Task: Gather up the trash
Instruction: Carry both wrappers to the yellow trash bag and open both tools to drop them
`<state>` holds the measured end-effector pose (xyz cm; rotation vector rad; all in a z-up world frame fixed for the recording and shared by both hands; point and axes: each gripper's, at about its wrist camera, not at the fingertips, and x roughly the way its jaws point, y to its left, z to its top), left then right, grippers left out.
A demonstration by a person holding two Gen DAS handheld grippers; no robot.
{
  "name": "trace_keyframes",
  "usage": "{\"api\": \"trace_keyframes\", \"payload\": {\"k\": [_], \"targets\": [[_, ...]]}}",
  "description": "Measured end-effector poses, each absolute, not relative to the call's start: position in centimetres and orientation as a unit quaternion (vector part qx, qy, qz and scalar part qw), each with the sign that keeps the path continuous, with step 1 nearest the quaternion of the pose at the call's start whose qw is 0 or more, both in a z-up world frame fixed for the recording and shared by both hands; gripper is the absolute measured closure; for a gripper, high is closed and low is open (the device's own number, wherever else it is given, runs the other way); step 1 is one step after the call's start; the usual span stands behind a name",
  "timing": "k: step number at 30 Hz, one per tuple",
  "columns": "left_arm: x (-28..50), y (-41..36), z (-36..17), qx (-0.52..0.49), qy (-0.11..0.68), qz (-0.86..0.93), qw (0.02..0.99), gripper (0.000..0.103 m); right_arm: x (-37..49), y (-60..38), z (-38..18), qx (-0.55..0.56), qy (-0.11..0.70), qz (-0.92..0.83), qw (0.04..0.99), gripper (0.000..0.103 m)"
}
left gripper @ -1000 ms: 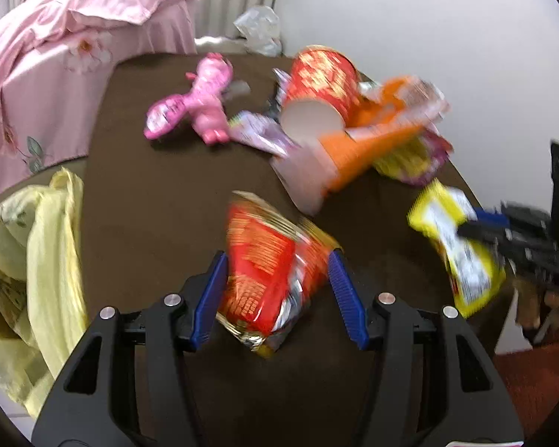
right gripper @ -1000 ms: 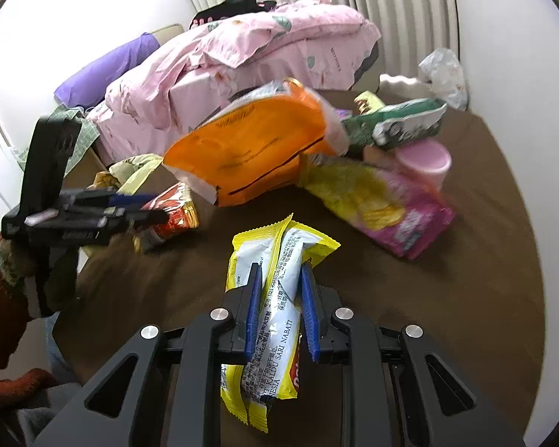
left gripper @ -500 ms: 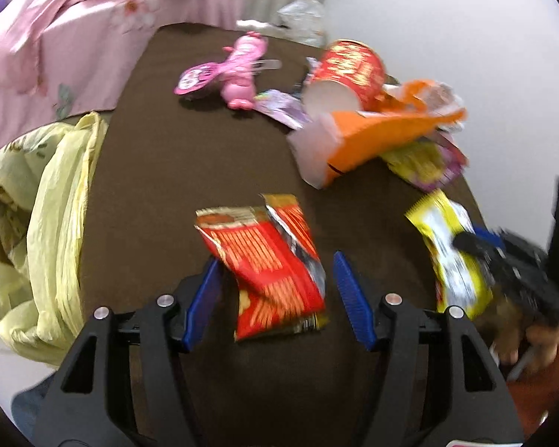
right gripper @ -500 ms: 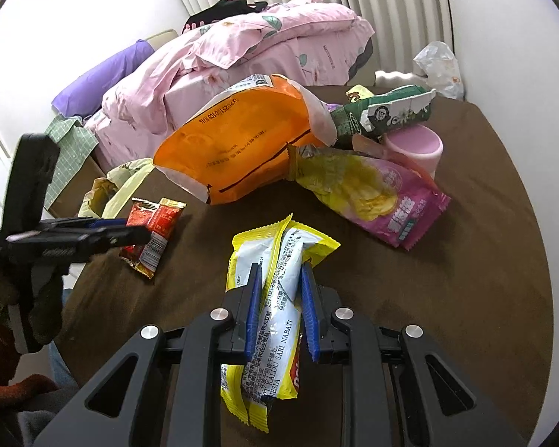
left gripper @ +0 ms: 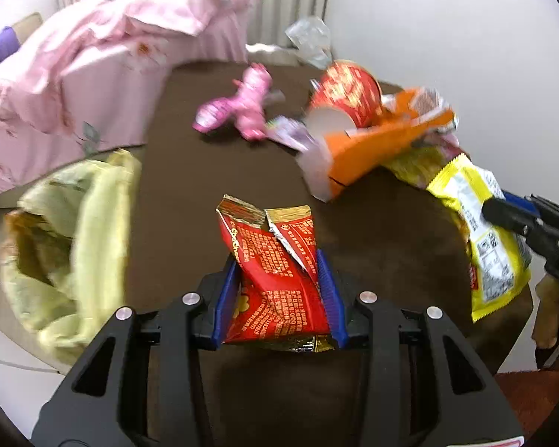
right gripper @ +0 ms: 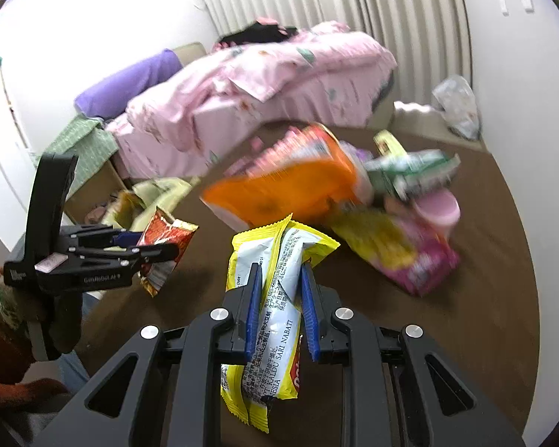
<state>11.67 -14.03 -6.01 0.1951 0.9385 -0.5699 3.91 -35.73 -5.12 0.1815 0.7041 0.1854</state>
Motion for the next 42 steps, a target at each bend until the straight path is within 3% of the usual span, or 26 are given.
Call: {"api": "trace_keyframes", "payload": {"k": [18, 24, 30, 42], "targets": [[13.5, 3.6, 4.6, -0.033, 0.336, -0.148, 0.93, 0.064, 11.6, -21.3, 5.5, -0.054, 0.255, 0.217, 0.941, 0.082], [16.4, 7.6, 1.9, -0.093, 0.359, -0.148, 0.917, 0.064, 16.6, -16.9, 4.1, -0.059, 0.273, 0.274, 0.92, 0.082], [19.1, 8.8, -3.4, -0.131, 0.397, -0.156, 0.895, 0.064, 23.2, -12.2, -0.9, -0.042, 0.33, 0.294, 0.896, 0.082], [25.0, 10.4, -13.1, -0.121, 0.485, -0.135, 0.855, 0.064, 30.7, -9.3, -10.8, -0.02, 0.448, 0.301, 0.842, 0.082]]}}
